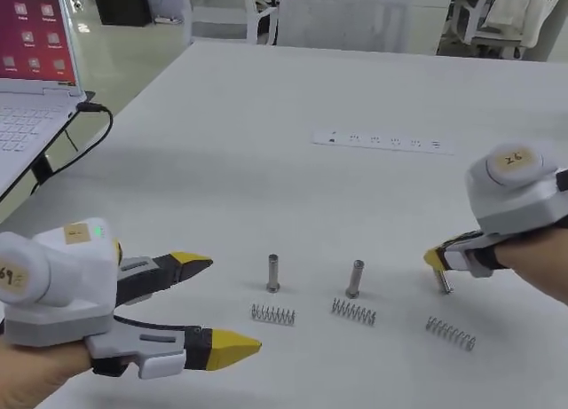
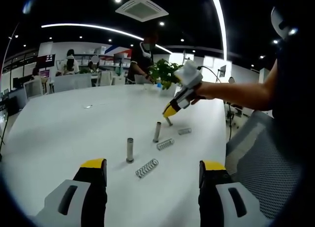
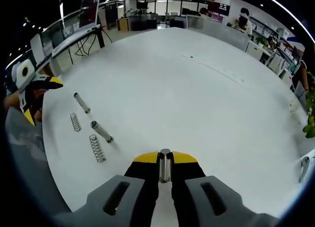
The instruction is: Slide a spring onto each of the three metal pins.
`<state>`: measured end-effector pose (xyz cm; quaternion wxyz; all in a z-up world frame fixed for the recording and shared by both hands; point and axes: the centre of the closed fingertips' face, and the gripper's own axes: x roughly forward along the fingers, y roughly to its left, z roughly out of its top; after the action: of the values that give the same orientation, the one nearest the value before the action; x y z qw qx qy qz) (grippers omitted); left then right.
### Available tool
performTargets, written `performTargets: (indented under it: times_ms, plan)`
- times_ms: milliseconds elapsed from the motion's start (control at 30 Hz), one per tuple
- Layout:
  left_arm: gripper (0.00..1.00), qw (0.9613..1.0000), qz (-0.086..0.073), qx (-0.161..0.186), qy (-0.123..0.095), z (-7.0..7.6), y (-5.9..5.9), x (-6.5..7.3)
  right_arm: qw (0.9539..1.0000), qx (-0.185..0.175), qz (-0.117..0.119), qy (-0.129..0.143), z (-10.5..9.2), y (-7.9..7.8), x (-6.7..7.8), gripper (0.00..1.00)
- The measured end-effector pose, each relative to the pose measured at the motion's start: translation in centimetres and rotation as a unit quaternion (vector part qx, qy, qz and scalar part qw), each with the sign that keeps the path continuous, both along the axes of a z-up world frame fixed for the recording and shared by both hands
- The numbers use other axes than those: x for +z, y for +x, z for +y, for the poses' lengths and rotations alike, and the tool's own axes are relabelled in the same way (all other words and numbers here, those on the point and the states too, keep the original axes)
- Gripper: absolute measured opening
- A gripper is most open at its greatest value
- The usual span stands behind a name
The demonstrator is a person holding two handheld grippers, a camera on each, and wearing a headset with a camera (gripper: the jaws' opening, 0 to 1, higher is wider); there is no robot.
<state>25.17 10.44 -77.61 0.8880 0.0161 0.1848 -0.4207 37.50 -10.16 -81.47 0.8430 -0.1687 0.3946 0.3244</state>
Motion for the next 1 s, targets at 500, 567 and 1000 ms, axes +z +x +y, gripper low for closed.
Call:
performTargets:
  times_ms: [500,567,1000]
  plan:
    - [0.72,1.0,-0.003,-0.003,0.001,-0.2,-0.1,0.2,0.9999,-0.001,0.0,0.012,-0.4,-1.4,0.5,0.05]
    - [0.72,1.0,-0.003,-0.003,0.001,-0.2,-0.1,0.2,0.9999,-0.001,0.002,0.016,-0.4,-1.7,0.5,0.05]
    - [0.72,1.0,-0.003,-0.003,0.001,-0.2,-0.1,0.2,0.9999,0.003,0.003,0.013,-0.5,-2.5,0.4,0.05]
